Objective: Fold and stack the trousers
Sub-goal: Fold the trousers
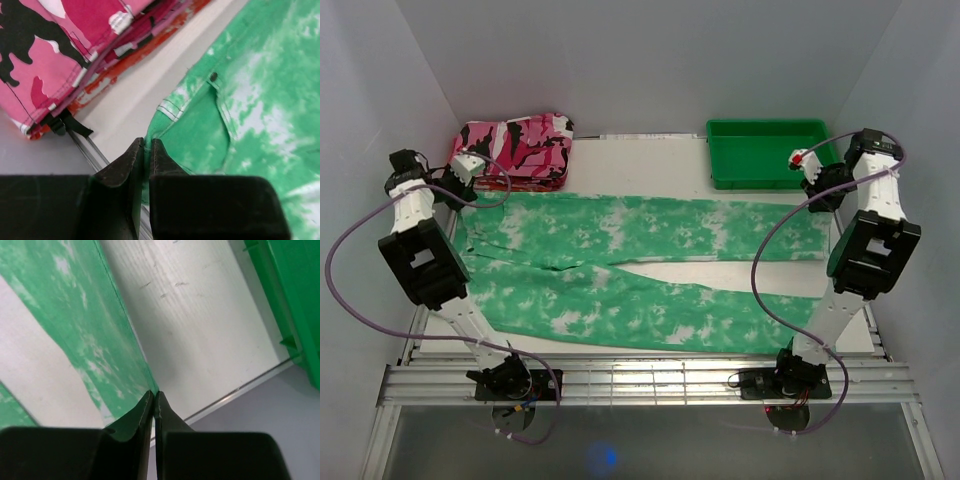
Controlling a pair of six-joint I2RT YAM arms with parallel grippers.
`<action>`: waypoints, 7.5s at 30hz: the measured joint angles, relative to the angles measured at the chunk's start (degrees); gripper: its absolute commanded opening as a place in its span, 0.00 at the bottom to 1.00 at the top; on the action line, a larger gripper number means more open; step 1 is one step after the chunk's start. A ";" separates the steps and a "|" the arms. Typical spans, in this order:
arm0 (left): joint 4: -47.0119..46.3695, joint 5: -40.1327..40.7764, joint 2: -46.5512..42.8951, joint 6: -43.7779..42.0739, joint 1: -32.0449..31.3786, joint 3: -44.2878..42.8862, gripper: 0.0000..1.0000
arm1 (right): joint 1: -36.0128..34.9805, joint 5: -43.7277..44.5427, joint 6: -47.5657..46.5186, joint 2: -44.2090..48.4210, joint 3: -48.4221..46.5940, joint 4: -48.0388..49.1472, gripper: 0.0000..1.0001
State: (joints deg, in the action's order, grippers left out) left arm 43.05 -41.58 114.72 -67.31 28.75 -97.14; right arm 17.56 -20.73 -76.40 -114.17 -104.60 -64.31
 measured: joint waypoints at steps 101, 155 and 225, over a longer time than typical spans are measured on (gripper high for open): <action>24.52 13.53 -18.47 -18.99 21.35 26.08 0.98 | 13.33 12.74 -34.53 31.41 45.11 10.03 0.98; 11.85 -3.85 2.93 27.43 -14.19 2.75 0.85 | -37.24 -15.76 19.96 -10.27 -4.09 6.03 0.61; -7.28 26.60 -32.33 34.99 -66.12 52.76 0.00 | -34.60 2.62 3.45 44.85 68.89 25.29 0.51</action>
State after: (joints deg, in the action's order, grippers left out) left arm 35.77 -14.98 82.39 -32.32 -37.36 -44.38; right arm -17.04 -18.11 -72.95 -69.32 -35.70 -39.03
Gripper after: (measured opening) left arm 0.058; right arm 0.512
